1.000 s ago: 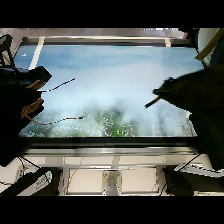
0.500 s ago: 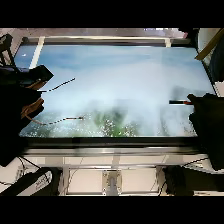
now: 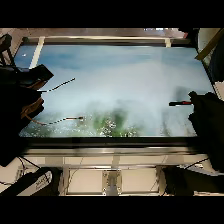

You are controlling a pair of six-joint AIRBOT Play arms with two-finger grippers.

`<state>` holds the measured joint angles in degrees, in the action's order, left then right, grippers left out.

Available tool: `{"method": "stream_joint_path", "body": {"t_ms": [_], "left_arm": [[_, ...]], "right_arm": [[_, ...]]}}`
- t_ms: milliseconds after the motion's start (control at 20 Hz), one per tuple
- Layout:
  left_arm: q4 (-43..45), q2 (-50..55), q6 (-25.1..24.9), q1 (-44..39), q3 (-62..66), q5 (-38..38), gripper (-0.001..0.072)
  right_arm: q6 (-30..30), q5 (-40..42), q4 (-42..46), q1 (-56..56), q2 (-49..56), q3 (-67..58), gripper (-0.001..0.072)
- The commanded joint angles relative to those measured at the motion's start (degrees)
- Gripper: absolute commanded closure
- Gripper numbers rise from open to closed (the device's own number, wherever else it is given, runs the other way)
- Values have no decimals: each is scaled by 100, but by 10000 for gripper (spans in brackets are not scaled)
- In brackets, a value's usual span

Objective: Fold the clothes and pants, and hang the long-sleeved shirts on hangers.

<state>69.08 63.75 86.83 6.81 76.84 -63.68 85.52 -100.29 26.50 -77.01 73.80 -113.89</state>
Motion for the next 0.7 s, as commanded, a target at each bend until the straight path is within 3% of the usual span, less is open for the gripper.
{"method": "stream_joint_path", "body": {"t_ms": [0,100,300,400,650], "left_arm": [[-361,-20,-48,4,-2,9,660],[-713,-81,-70,0,-2,4,684],[-914,-186,-66,0,-2,9,684],[-938,-186,-63,-4,-2,-7,683],[-1386,-186,-63,-4,-2,-181,683]], "right_arm": [[-632,-70,-1016,2022,-162,-105,703],[-872,-199,199,3672,-177,-98,703],[-1082,-369,3633,6223,-74,-61,702],[-1071,-378,4140,6738,-52,-61,702],[-1064,-363,3821,7160,-59,-68,702]]}}
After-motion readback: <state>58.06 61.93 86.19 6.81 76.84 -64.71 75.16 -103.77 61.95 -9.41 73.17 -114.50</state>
